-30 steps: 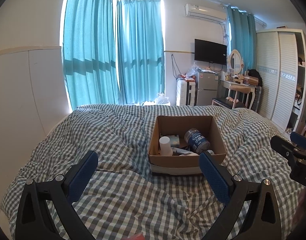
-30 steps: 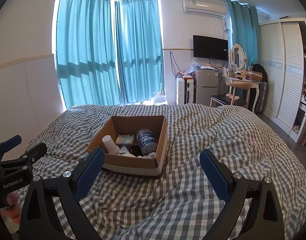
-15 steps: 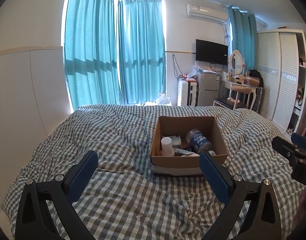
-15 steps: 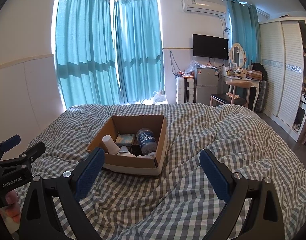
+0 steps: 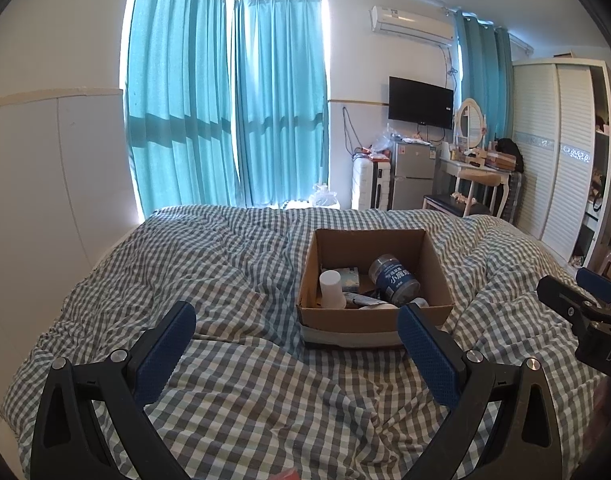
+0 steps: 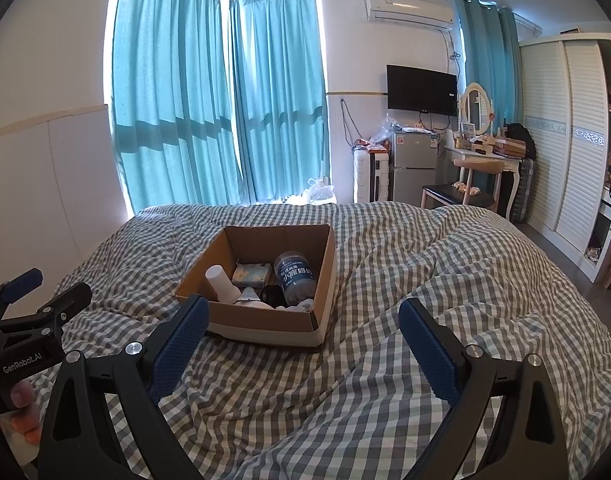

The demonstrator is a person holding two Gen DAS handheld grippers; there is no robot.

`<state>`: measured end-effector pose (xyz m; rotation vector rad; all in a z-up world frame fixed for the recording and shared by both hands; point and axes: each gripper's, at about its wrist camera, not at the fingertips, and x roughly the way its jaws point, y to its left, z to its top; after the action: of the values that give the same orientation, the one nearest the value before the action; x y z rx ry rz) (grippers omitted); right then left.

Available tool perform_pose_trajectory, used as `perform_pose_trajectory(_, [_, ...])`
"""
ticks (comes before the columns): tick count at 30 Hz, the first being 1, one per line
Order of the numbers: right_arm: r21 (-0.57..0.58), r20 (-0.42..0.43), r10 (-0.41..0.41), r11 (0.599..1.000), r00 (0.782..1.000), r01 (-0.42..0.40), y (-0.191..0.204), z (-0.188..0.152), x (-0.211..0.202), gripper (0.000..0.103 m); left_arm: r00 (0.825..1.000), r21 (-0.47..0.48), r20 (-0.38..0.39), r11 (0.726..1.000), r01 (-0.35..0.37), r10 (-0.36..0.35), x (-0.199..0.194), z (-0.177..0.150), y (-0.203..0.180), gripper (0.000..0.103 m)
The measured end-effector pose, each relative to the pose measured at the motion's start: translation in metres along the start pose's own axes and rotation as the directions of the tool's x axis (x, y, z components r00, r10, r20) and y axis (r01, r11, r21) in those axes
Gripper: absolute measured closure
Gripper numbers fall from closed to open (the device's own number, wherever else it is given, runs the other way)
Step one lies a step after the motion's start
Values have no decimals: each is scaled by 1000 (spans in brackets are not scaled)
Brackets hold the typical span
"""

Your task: Organize objects

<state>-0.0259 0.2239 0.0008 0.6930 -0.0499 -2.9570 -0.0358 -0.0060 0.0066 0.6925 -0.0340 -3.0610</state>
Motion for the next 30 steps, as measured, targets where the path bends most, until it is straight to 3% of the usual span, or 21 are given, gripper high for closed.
perform_pose_trajectory(30, [-4, -15, 7, 1000, 1000, -7, 4, -5, 4, 7, 1000, 24, 5, 999, -20, 20, -3, -2, 1, 0])
